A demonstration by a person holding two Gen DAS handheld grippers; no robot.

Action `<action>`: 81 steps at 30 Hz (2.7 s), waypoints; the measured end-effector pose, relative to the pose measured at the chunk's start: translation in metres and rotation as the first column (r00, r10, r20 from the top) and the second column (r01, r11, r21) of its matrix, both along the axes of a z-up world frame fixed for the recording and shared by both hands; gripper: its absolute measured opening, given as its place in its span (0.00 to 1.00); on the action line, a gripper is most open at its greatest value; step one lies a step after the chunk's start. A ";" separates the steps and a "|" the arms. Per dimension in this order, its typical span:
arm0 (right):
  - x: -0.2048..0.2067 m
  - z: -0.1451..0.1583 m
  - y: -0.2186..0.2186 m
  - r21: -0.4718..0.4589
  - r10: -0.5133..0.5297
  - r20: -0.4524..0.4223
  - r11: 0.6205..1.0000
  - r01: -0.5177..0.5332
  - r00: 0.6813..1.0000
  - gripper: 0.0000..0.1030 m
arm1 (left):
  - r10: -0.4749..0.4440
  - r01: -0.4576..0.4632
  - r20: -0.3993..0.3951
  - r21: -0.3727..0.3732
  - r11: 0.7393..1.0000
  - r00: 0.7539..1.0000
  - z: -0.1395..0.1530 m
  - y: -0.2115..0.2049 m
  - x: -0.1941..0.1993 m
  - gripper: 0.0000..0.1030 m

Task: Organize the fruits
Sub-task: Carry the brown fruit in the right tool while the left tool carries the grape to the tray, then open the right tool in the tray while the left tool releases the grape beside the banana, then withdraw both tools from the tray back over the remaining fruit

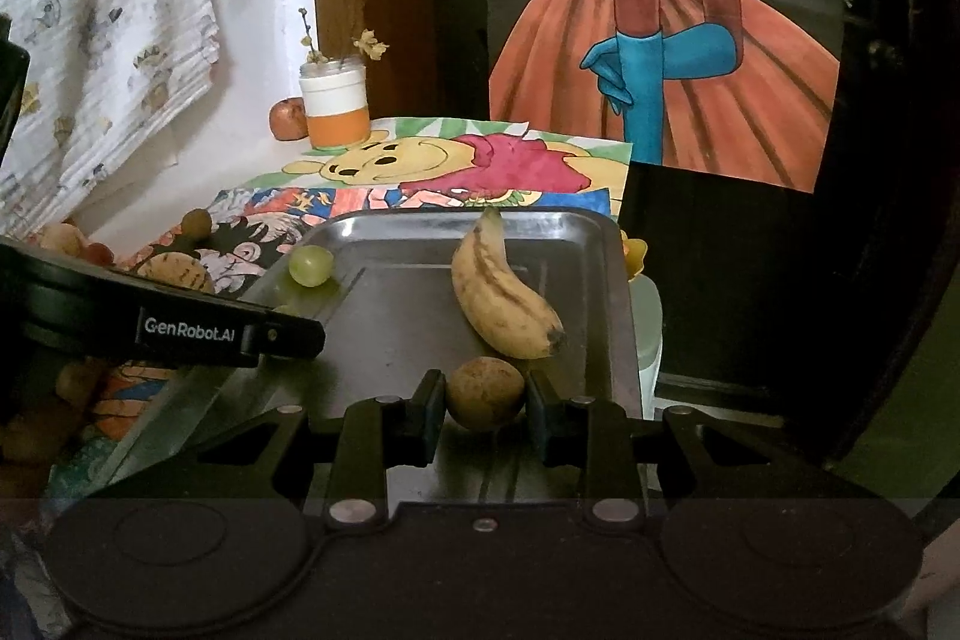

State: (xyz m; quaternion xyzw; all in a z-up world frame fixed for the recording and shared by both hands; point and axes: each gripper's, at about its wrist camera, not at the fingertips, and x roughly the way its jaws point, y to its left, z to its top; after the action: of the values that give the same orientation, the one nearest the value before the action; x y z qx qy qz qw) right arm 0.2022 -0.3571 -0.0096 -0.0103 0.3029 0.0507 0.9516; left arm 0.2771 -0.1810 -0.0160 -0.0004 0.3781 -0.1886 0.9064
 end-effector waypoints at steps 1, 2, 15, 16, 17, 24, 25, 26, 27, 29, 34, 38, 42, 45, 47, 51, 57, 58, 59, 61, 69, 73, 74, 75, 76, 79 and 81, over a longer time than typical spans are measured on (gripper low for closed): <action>0.000 0.000 0.000 -0.001 -0.004 -0.002 1.000 0.004 1.000 0.30 | 0.005 -0.005 -0.002 -0.001 1.000 1.000 0.000 0.000 0.000 0.25; 0.000 0.000 0.000 0.000 -0.007 -0.002 1.000 0.007 1.000 0.30 | 0.007 -0.007 -0.005 -0.001 1.000 1.000 0.001 0.001 0.000 0.26; -0.031 0.032 -0.002 0.017 -0.040 0.077 0.999 0.039 0.996 0.50 | 0.074 -0.073 0.007 -0.084 0.994 0.997 0.032 0.017 -0.016 0.66; -0.034 0.036 -0.001 0.018 -0.041 0.086 0.999 0.039 0.995 0.51 | 0.081 -0.079 0.014 -0.091 0.993 0.997 0.036 0.020 -0.020 0.69; -0.038 0.040 -0.001 0.017 -0.043 0.095 0.999 0.041 0.995 0.54 | 0.089 -0.087 0.023 -0.095 0.992 0.996 0.040 0.022 -0.023 0.75; -0.068 0.069 0.008 0.018 -0.033 0.159 0.999 0.031 0.987 0.77 | 0.146 -0.133 0.075 -0.159 0.978 0.986 0.068 0.049 -0.057 0.97; -0.072 0.072 0.010 0.016 -0.030 0.166 0.999 0.028 0.986 0.79 | 0.154 -0.139 0.082 -0.166 0.976 0.985 0.071 0.053 -0.062 0.98; -0.075 0.075 0.012 0.013 -0.026 0.173 1.000 0.024 0.985 0.83 | 0.162 -0.145 0.088 -0.171 0.974 0.983 0.073 0.057 -0.067 1.00; -0.079 0.078 0.014 0.010 -0.021 0.178 1.000 0.019 0.984 0.87 | 0.170 -0.152 0.095 -0.176 0.973 0.981 0.075 0.061 -0.072 1.00; -0.086 0.084 0.019 0.003 -0.009 0.185 1.000 0.008 0.983 0.91 | 0.188 -0.168 0.105 -0.177 0.970 0.976 0.079 0.070 -0.083 1.00; -0.105 0.094 0.032 -0.003 0.012 0.189 1.000 -0.011 0.982 0.99 | 0.232 -0.210 0.133 -0.161 0.964 0.963 0.084 0.091 -0.108 1.00; -0.118 0.097 0.043 -0.008 0.050 0.176 0.999 -0.050 0.983 0.99 | 0.259 -0.242 0.159 -0.119 0.963 0.953 0.084 0.107 -0.127 1.00; -0.129 0.097 0.056 -0.028 0.084 0.155 0.996 -0.080 0.984 0.99 | 0.288 -0.276 0.171 -0.089 0.957 0.942 0.081 0.124 -0.145 1.00; -0.139 0.095 0.065 -0.031 0.107 0.138 0.994 -0.104 0.985 0.99 | 0.314 -0.306 0.155 -0.076 0.949 0.937 0.077 0.140 -0.156 1.00; -0.143 0.092 0.070 -0.029 0.125 0.122 0.992 -0.122 0.985 0.99 | 0.334 -0.328 0.143 -0.067 0.942 0.932 0.074 0.150 -0.164 1.00; -0.153 0.084 0.081 -0.021 0.171 0.074 0.985 -0.170 0.982 0.99 | 0.365 -0.365 0.118 -0.028 0.931 0.923 0.066 0.164 -0.174 1.00; -0.159 0.073 0.098 -0.029 0.305 -0.009 0.952 -0.305 0.952 0.99 | 0.365 -0.371 0.082 0.091 0.924 0.927 0.055 0.176 -0.184 1.00; -0.158 0.071 0.102 -0.037 0.318 -0.021 0.947 -0.319 0.948 0.99 | 0.367 -0.374 0.077 0.108 0.921 0.927 0.054 0.178 -0.185 1.00; -0.158 0.069 0.105 -0.046 0.328 -0.034 0.943 -0.330 0.944 0.99 | 0.369 -0.375 0.071 0.119 0.919 0.927 0.053 0.180 -0.186 1.00; -0.155 0.065 0.109 -0.053 0.340 -0.061 0.938 -0.343 0.938 0.99 | 0.375 -0.380 0.057 0.140 0.915 0.925 0.050 0.184 -0.187 1.00; -0.148 0.050 0.119 -0.061 0.339 -0.132 0.935 -0.349 0.931 0.99 | 0.382 -0.379 0.018 0.178 0.908 0.924 0.039 0.192 -0.185 1.00; -0.144 0.045 0.122 -0.068 0.333 -0.153 0.936 -0.346 0.931 0.99 | 0.376 -0.370 0.002 0.192 0.909 0.926 0.036 0.193 -0.183 1.00; -0.143 0.044 0.123 -0.070 0.335 -0.156 0.935 -0.348 0.929 0.99 | 0.376 -0.369 -0.001 0.194 0.909 0.927 0.035 0.193 -0.182 1.00; -0.143 0.043 0.123 -0.073 0.336 -0.156 0.934 -0.350 0.929 0.99 | 0.376 -0.368 -0.005 0.197 0.909 0.927 0.035 0.192 -0.182 1.00; -0.142 0.042 0.123 -0.077 0.337 -0.156 0.933 -0.352 0.928 0.99 | 0.376 -0.367 -0.008 0.202 0.908 0.927 0.033 0.192 -0.180 1.00; -0.139 0.042 0.123 -0.094 0.333 -0.155 0.932 -0.350 0.930 0.99 | 0.385 -0.375 -0.014 0.198 0.906 0.923 0.031 0.191 -0.177 1.00; -0.136 0.041 0.121 -0.100 0.328 -0.155 0.933 -0.345 0.932 0.99 | 0.390 -0.381 -0.019 0.179 0.907 0.921 0.031 0.193 -0.176 1.00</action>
State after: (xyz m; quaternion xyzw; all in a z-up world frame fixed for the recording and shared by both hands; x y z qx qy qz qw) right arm 0.0665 -0.2365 0.0317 -0.1185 0.3631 0.1949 0.9034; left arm 0.1009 0.0117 0.0149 -0.0021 0.4099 0.0274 0.9117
